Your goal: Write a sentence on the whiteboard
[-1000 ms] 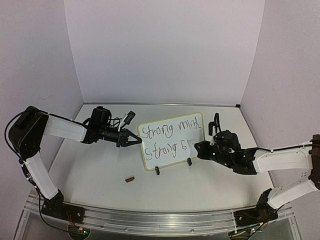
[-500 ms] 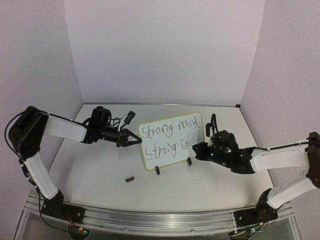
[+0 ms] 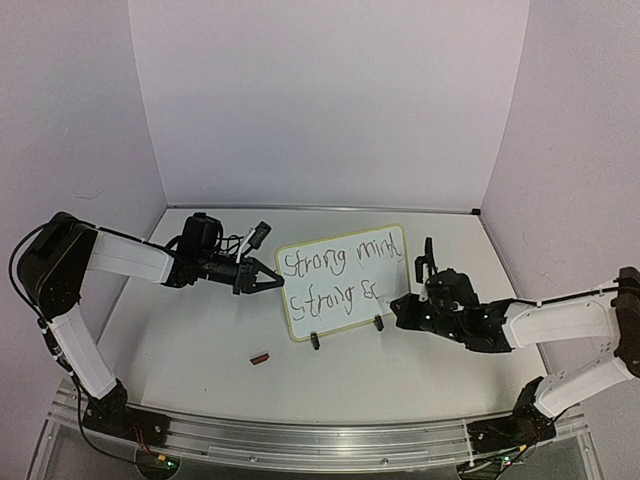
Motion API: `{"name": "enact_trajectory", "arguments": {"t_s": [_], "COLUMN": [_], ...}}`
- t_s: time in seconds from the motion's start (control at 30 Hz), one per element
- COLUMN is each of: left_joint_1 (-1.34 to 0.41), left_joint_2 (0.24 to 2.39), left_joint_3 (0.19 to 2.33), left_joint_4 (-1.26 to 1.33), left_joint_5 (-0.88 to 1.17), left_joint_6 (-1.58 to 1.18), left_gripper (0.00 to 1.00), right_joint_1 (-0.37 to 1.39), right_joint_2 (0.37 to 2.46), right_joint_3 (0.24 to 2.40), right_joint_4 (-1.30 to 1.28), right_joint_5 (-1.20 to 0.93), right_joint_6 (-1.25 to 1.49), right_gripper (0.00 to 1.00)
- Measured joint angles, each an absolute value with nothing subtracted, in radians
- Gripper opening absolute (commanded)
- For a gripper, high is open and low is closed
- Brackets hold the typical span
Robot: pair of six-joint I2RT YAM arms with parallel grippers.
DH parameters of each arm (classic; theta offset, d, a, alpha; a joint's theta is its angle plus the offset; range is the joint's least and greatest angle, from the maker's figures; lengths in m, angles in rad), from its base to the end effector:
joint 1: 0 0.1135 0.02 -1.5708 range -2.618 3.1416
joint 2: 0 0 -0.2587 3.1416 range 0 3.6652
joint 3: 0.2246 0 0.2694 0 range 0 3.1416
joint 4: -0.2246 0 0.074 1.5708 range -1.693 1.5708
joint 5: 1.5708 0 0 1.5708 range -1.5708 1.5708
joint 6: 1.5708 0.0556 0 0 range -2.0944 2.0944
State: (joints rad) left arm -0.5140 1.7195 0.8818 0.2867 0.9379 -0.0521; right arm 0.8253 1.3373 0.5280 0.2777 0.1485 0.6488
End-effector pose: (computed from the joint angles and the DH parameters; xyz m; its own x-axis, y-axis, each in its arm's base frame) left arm 0.2999 -0.2208 0.1584 -0.5016 0.2478 -0.8289 0.8641 0.1904 -0.4659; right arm 0.2068 0.2119 0.1511 -0.6608 0.1652 -0.7322 -0.3023 0.8343 0.4611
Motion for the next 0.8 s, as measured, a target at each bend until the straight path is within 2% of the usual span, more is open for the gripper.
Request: {"name": "enact_trajectory", "arguments": {"t_s": [0.43, 0.8], "left_joint_1": [-0.514, -0.514], "left_joint_2": [1.72, 1.72], "left_joint_3": [0.882, 0.882], "left_joint_4": [0.287, 0.286], "left_joint_5": [0.938, 0.938], "left_joint_6": [-0.052, -0.052], "left_gripper": [0.0, 0.0], "right_joint_1": [0.825, 0.825], "right_joint_2": [1.346, 1.273], "right_joint_3": [0.629, 0.591], "right_joint_4": [0.261, 0.252], "right_joint_5": [0.183, 0.198], "right_joint_6": [0.595, 0.603], "right_gripper": [0.0, 0.0]}}
